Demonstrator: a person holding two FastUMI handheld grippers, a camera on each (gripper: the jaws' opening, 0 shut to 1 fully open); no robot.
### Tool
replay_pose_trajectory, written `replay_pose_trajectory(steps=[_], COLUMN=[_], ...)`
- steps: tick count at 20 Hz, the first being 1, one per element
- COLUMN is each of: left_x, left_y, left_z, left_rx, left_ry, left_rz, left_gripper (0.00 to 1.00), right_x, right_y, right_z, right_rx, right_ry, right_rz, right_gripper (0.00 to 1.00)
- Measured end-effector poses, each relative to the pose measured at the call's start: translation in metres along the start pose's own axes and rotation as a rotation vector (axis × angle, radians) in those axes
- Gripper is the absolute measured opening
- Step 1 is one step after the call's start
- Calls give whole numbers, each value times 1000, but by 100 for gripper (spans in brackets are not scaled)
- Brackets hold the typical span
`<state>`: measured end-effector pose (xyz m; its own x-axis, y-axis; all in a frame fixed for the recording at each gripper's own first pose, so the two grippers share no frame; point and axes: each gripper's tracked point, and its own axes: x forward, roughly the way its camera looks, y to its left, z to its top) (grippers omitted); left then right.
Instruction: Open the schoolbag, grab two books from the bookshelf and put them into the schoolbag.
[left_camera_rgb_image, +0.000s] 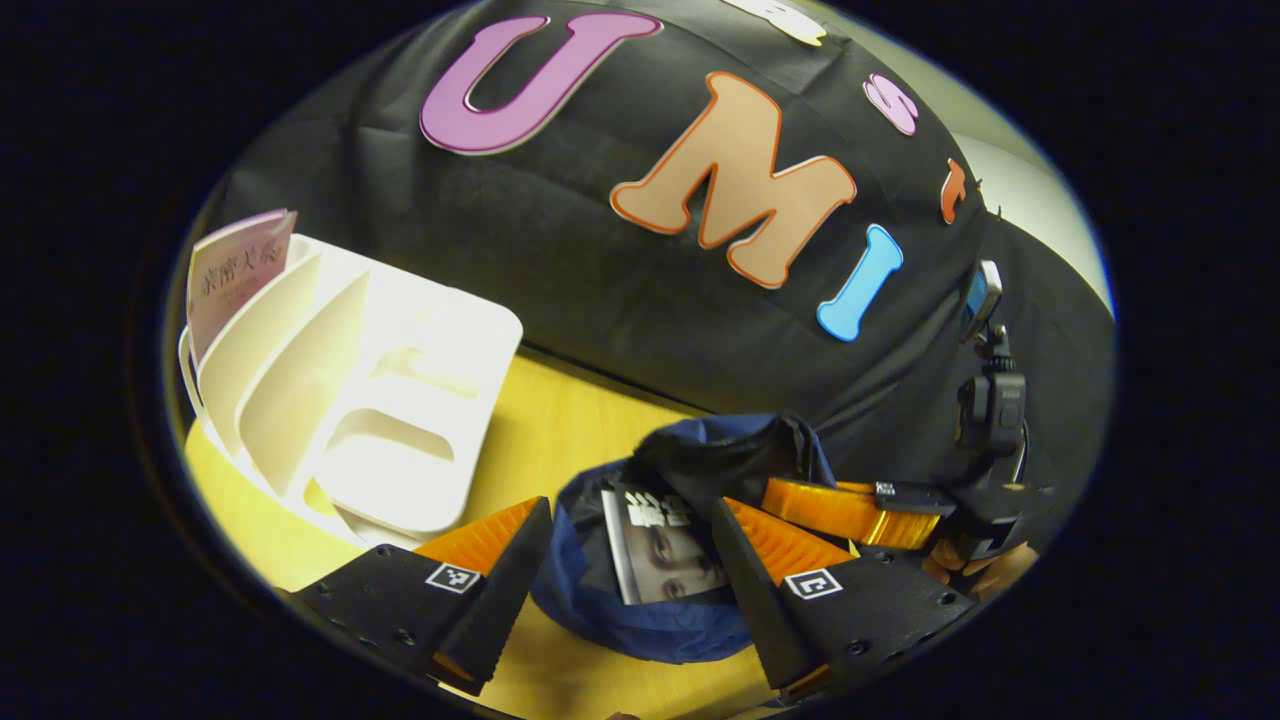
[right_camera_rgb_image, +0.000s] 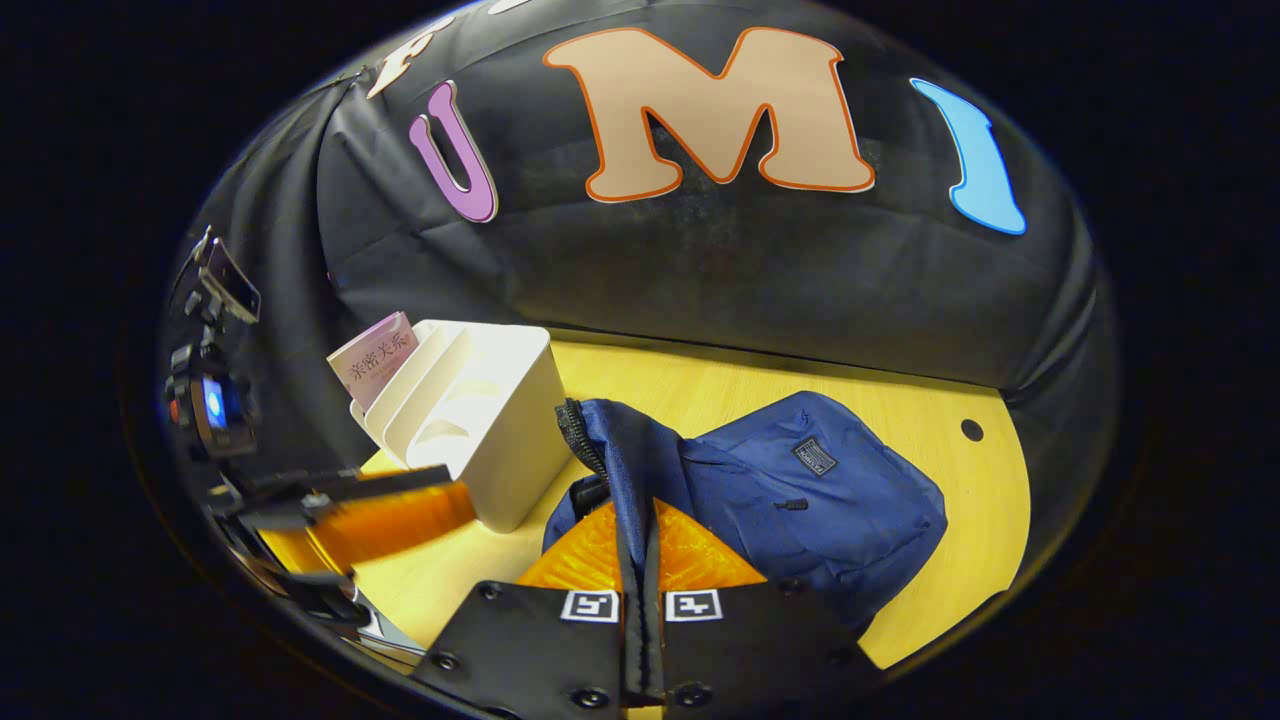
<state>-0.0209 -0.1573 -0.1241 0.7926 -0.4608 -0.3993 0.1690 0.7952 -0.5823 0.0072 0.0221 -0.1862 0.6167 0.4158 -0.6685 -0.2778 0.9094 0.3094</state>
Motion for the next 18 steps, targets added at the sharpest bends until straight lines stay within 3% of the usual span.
replay_pose_trajectory(steps=[18], left_x=[-93], left_y=[259], left_z=[180], left_rx=[218], left_ry=[-190], left_rz=[455], left_gripper=[93], right_x=[4], right_y=[12], right_z=[-19], right_rx=[-24], right_ry=[17], right_rz=[-164], right_gripper=[3])
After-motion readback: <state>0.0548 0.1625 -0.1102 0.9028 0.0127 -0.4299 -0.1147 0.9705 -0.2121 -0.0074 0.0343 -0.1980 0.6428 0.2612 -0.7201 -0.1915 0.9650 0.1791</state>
